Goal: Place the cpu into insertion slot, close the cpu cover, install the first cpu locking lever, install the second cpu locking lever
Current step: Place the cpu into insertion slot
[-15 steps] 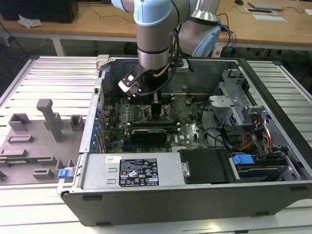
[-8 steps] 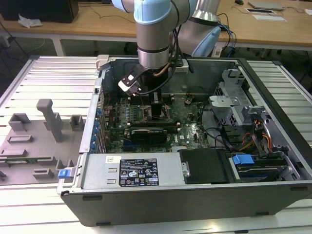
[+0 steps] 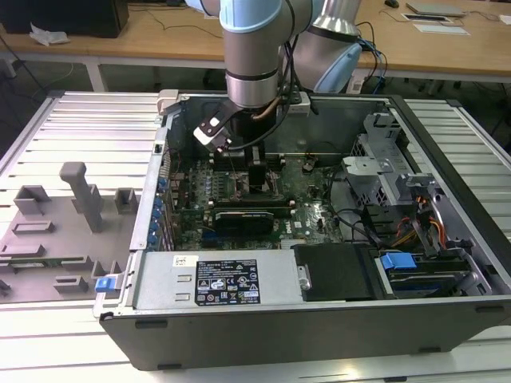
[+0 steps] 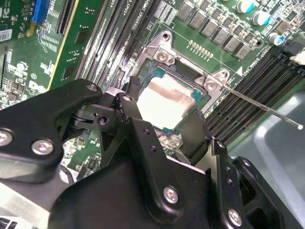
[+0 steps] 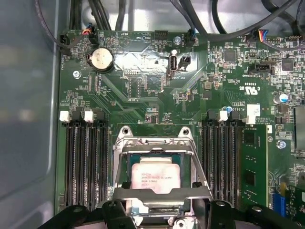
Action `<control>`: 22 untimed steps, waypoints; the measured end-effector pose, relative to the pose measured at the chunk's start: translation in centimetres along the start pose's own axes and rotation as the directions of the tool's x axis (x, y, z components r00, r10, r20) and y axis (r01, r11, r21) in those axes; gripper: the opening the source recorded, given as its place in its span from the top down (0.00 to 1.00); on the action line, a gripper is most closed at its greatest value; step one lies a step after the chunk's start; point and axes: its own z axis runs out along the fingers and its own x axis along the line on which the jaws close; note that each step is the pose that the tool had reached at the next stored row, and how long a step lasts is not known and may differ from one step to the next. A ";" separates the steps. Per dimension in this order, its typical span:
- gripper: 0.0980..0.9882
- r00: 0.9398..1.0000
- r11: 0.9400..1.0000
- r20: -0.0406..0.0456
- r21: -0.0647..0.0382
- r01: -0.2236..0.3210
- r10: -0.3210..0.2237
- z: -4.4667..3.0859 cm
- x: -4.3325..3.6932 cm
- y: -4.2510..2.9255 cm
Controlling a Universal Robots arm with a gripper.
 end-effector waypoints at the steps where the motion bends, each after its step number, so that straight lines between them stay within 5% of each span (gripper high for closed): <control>1: 0.42 1.000 1.000 0.000 0.000 0.000 0.000 0.01 0.00 0.09; 17: 0.42 1.000 1.000 0.000 0.022 0.001 -0.001 0.27 -0.05 3.32; 22: 0.42 1.000 1.000 -0.001 0.022 0.001 -0.001 0.12 -0.04 3.42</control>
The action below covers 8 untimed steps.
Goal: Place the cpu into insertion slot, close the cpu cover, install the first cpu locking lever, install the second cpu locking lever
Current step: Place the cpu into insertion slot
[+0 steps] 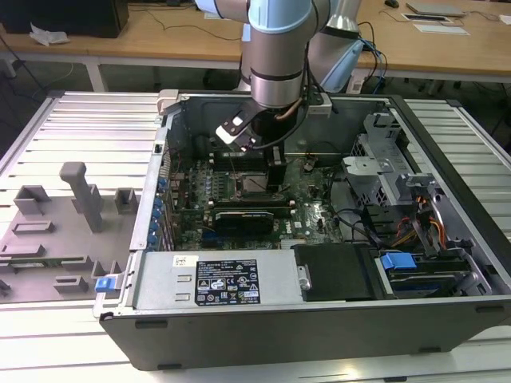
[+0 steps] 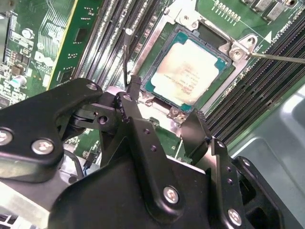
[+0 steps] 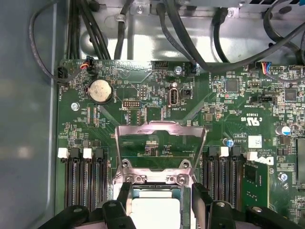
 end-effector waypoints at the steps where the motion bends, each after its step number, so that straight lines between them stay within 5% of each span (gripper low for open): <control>1: 0.42 1.000 1.000 0.001 0.000 0.000 0.000 -0.27 -0.03 0.01; 8: 0.42 1.000 1.000 0.000 0.000 0.000 0.000 -1.57 -0.06 0.09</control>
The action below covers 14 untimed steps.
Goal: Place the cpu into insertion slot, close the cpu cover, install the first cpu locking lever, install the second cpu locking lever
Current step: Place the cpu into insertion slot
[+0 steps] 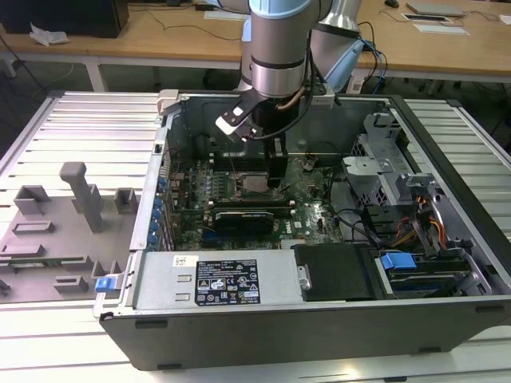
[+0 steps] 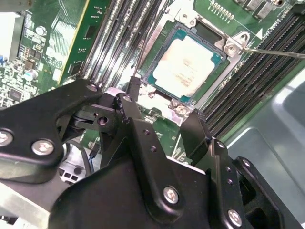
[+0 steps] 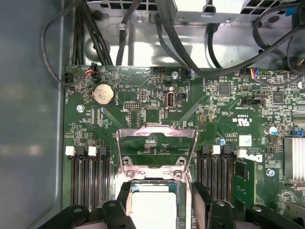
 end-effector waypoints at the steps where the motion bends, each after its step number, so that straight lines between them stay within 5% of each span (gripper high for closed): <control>1: 0.42 1.000 1.000 0.000 0.000 0.000 0.000 0.00 0.00 0.00; 3: 0.43 1.000 1.000 0.000 0.000 0.000 0.000 -0.05 -0.01 0.00; 10: 0.85 1.000 1.000 0.000 0.000 0.000 0.000 -0.12 -0.01 0.01; 14: 0.99 1.000 1.000 0.000 0.000 0.000 0.000 -0.17 -0.01 0.01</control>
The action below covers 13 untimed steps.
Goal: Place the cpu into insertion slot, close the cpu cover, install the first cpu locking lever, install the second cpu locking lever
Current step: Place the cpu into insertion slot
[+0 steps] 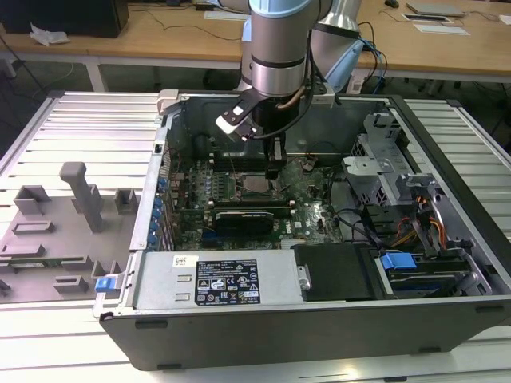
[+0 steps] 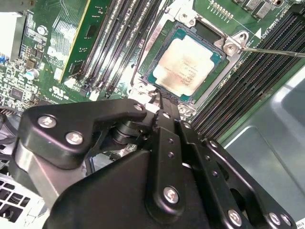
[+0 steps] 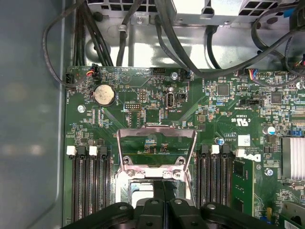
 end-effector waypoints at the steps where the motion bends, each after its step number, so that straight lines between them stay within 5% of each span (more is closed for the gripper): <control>1: 0.99 1.000 1.000 0.000 0.000 0.000 0.000 -0.02 0.00 0.00; 10: 0.99 1.000 1.000 0.000 0.000 0.000 0.000 -0.07 0.08 -1.00; 13: 0.99 1.000 1.000 0.001 0.000 0.000 0.000 -0.82 0.04 -0.96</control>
